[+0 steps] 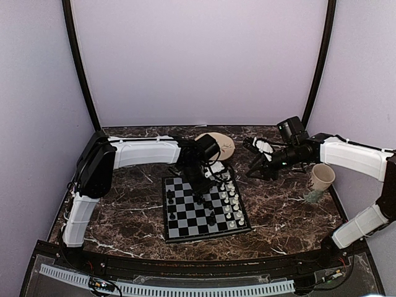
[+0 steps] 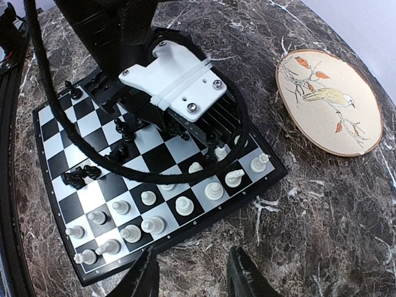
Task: Set up the chess pieces on the board
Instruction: Pick up the knight from the chessboard.
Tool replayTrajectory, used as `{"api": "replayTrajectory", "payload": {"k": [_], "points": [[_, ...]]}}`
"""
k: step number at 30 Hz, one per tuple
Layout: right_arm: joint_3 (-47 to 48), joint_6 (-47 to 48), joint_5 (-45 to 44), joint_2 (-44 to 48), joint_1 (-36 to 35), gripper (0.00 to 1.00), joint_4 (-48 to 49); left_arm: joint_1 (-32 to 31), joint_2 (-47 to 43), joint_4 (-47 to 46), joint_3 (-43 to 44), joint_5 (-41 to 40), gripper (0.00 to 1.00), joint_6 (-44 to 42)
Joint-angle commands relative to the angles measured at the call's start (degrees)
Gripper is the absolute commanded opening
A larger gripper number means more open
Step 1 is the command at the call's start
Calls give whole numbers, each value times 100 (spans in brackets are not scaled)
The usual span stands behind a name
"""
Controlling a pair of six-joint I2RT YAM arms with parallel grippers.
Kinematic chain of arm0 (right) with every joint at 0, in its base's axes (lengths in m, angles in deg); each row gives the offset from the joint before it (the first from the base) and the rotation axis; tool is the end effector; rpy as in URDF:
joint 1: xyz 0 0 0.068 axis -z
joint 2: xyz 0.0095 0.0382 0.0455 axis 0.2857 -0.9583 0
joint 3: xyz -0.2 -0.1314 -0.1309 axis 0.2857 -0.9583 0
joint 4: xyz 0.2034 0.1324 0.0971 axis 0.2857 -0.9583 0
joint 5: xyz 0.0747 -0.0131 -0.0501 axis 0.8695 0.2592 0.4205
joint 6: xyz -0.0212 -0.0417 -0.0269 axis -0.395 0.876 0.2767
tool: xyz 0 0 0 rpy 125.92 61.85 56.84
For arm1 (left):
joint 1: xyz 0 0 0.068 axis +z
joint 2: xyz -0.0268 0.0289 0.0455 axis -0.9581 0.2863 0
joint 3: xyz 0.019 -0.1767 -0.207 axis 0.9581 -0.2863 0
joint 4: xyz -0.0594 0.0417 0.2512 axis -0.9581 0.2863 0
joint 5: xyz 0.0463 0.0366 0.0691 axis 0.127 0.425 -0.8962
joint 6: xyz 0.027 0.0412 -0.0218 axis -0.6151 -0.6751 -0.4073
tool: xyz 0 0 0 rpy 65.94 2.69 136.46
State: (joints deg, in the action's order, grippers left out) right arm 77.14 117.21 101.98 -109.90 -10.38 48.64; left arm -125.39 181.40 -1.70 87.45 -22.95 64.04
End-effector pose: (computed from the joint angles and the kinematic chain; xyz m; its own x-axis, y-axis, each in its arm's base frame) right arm 0.2519 0.1480 0.2498 -0.2478 -0.6094 -0.7531 -0.9274 0.3739 0.0026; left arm 0.2969 -0.3805 0.1763 -0.3864 0.8308 -0.4005 0.8890 0.4512 0.0783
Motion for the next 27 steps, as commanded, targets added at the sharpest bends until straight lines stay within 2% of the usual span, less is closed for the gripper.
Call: {"api": "replayTrajectory", "payload": {"k": [1, 18, 27], "points": [[24, 35, 75, -80, 35, 38, 12, -48, -5, 44, 139, 336, 22, -202], [38, 54, 91, -104, 35, 38, -17, -306, 113, 165, 170, 572, 31, -654], [40, 51, 112, -107, 35, 38, -34, -364, 112, 345, 166, 187, 33, -527]]}}
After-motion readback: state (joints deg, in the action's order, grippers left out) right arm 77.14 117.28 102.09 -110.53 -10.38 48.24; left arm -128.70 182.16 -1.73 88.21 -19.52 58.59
